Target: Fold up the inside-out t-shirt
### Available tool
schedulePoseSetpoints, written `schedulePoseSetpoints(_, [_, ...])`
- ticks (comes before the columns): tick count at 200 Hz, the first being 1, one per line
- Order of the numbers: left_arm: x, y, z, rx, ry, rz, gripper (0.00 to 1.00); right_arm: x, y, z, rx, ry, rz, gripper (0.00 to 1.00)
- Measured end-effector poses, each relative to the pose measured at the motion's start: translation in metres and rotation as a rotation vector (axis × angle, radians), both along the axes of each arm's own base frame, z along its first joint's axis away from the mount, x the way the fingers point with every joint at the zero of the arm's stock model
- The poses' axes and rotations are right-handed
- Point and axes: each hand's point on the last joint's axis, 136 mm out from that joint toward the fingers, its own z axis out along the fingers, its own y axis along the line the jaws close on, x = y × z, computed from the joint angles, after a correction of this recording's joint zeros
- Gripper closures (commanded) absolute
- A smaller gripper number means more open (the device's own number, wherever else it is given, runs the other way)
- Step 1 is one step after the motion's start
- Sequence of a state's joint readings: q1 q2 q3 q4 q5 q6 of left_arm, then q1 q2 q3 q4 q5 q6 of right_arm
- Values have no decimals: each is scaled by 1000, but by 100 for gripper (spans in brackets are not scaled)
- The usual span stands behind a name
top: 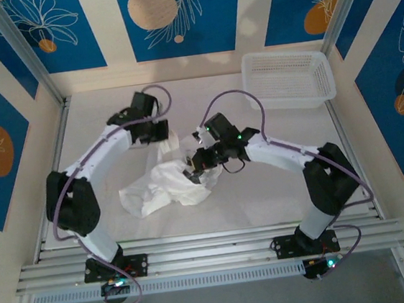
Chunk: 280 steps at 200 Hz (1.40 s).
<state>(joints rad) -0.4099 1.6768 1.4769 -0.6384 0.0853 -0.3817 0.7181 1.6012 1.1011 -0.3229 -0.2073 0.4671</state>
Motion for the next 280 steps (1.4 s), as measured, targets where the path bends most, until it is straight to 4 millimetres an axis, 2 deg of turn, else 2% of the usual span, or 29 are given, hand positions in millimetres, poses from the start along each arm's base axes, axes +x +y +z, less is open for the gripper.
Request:
schedulePoseSetpoints(22, [13, -16, 105, -170, -211, -46, 100, -39, 19, 12, 60, -74, 119, 100])
schedulePoseSetpoints(29, [10, -21, 135, -230, -272, -65, 100, -49, 25, 11, 70, -87, 147, 100])
schedulePoseSetpoints(38, [-1, -27, 167, -308, -328, -100, 100, -55, 29, 6, 76, -90, 165, 95])
schedulePoseSetpoints(52, [-23, -33, 192, -391, -352, -151, 100, -55, 24, -3, 74, -91, 153, 82])
schedulePoseSetpoints(68, [-39, -38, 201, -440, -362, -194, 100, -52, 10, -8, 59, -109, 128, 69])
schedulePoseSetpoints(82, [-48, -39, 196, -454, -356, -219, 100, -53, -5, 2, 61, -156, 107, 62])
schedulePoseSetpoints(88, [-52, -39, 191, -455, -348, -231, 100, -51, -10, 13, 76, -195, 96, 57])
schedulePoseSetpoints(97, [-58, -39, 182, -455, -333, -247, 100, -46, -17, 34, 106, -266, 80, 56])
schedulePoseSetpoints(103, [-64, -39, 174, -455, -319, -263, 100, -39, -24, 52, 132, -327, 58, 51])
schedulePoseSetpoints(118, [-79, -38, 155, -458, -290, -295, 100, -14, -42, 90, 178, -484, -17, 49])
schedulePoseSetpoints(126, [-89, -36, 145, -456, -275, -310, 100, -1, -51, 103, 182, -552, -51, 47])
schedulePoseSetpoints(138, [-103, -32, 131, -449, -261, -319, 100, 18, -62, 112, 164, -633, -88, 44])
schedulePoseSetpoints(158, [-127, -21, 121, -440, -273, -328, 100, 38, -62, 101, 112, -699, -52, 40])
schedulePoseSetpoints(194, [-159, -3, 119, -433, -323, -321, 100, 53, -35, 52, 25, -658, 98, 43])
schedulePoseSetpoints(203, [-164, 3, 112, -420, -315, -292, 100, 56, -28, 45, 21, -629, 125, 45])
schedulePoseSetpoints(213, [-169, 14, 95, -391, -277, -230, 100, 56, -19, 42, 34, -607, 156, 46])
schedulePoseSetpoints(220, [-173, 25, 79, -366, -240, -166, 93, 54, -14, 41, 48, -596, 175, 47])
schedulePoseSetpoints(228, [-178, 39, 59, -330, -193, -80, 81, 48, -9, 40, 64, -583, 198, 49])
schedulePoseSetpoints(244, [-191, 74, 18, -244, -103, 116, 50, 31, 2, 37, 102, -559, 253, 51])
schedulePoseSetpoints(253, [-201, 92, 4, -205, -90, 200, 32, 16, 10, 33, 131, -537, 299, 52])
schedulePoseSetpoints(267, [-211, 114, 4, -189, -138, 297, 19, -10, 19, 21, 154, -489, 369, 54])
schedulePoseSetpoints(280, [-214, 126, 22, -227, -235, 348, 17, -31, 22, 7, 160, -441, 415, 54])
